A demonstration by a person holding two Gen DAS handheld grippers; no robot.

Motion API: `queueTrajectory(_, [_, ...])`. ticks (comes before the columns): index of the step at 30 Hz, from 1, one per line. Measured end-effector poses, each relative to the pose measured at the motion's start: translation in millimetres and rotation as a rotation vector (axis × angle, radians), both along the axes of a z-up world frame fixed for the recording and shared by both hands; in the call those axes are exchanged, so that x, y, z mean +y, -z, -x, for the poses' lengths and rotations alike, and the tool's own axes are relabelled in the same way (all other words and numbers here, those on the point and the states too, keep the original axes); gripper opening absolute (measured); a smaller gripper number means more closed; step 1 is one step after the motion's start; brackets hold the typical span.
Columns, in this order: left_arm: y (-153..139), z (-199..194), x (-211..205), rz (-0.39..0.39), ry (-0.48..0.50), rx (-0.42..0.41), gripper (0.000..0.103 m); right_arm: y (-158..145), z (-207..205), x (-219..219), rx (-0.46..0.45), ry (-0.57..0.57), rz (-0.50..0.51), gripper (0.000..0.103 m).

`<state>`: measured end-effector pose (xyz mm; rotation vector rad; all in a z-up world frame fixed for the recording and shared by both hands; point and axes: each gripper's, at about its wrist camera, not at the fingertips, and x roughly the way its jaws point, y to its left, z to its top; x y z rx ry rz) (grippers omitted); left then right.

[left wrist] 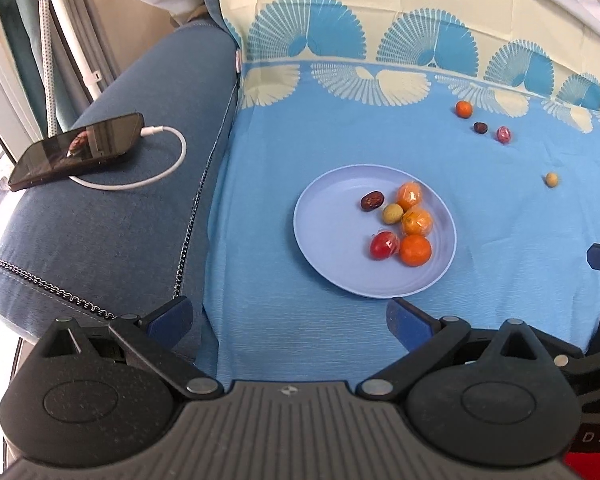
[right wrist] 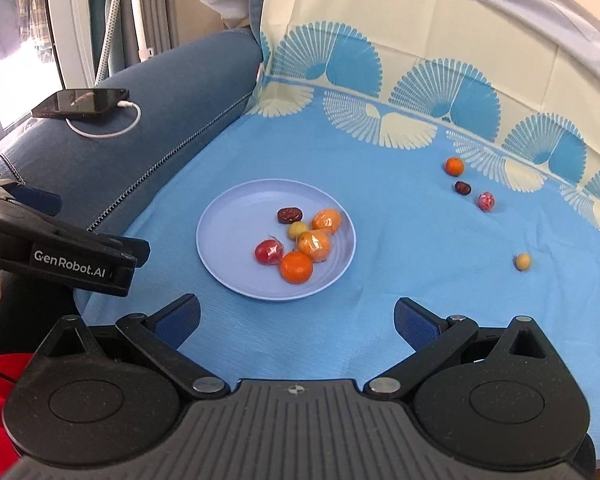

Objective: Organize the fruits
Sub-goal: 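Withdraw both open tools from the plate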

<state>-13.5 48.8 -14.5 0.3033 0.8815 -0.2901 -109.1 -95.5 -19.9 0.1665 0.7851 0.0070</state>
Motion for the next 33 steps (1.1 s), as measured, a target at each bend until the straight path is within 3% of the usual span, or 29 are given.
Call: queueTrajectory(33, [-6.9, 7.8, -1.4, -0.004, 0.019, -0.018, 0.103, -7.8, 6.6, -2.7, -0.022, 0.014, -0.004, 0.102])
